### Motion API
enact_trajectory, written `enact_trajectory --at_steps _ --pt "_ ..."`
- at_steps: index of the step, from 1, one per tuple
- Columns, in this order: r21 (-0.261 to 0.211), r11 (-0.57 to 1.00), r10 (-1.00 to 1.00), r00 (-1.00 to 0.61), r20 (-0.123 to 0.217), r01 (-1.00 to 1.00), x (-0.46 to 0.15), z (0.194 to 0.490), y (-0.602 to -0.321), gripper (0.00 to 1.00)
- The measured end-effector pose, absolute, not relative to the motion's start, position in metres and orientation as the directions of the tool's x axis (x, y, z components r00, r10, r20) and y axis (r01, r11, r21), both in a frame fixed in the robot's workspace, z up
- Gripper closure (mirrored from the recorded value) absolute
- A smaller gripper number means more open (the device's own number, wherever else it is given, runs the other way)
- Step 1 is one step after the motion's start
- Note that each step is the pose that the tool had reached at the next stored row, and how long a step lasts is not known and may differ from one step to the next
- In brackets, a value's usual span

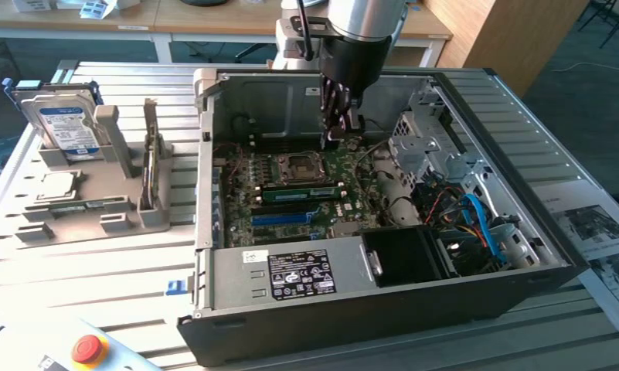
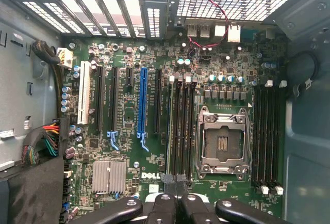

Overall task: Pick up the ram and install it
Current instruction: 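Press down the ram until it locks into place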

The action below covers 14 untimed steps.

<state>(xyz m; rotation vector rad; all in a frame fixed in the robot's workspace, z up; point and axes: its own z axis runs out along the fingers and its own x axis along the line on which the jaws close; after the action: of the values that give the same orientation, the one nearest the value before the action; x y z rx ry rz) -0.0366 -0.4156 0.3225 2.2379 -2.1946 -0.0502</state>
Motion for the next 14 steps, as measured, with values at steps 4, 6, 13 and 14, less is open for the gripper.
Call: enact_trajectory --at_steps 4,6,13,14 --pt "0.027 -0.02 -1.0 0.019 -0.017 -0.999 -0.0366 0.3226 -0.4154 0.9" --pt "0.027 -0.02 -1.0 0.019 -0.017 -0.999 -0.0366 0.3225 -0.4154 0.9" --pt "0.027 -0.019 -1.0 0.019 -0.017 -0.999 -0.0318 0.3225 -0.4156 0.9" --pt "0.028 -0.019 -1.0 0.019 -0.017 -0.999 -0.0295 0.3225 -0.4158 0.9"
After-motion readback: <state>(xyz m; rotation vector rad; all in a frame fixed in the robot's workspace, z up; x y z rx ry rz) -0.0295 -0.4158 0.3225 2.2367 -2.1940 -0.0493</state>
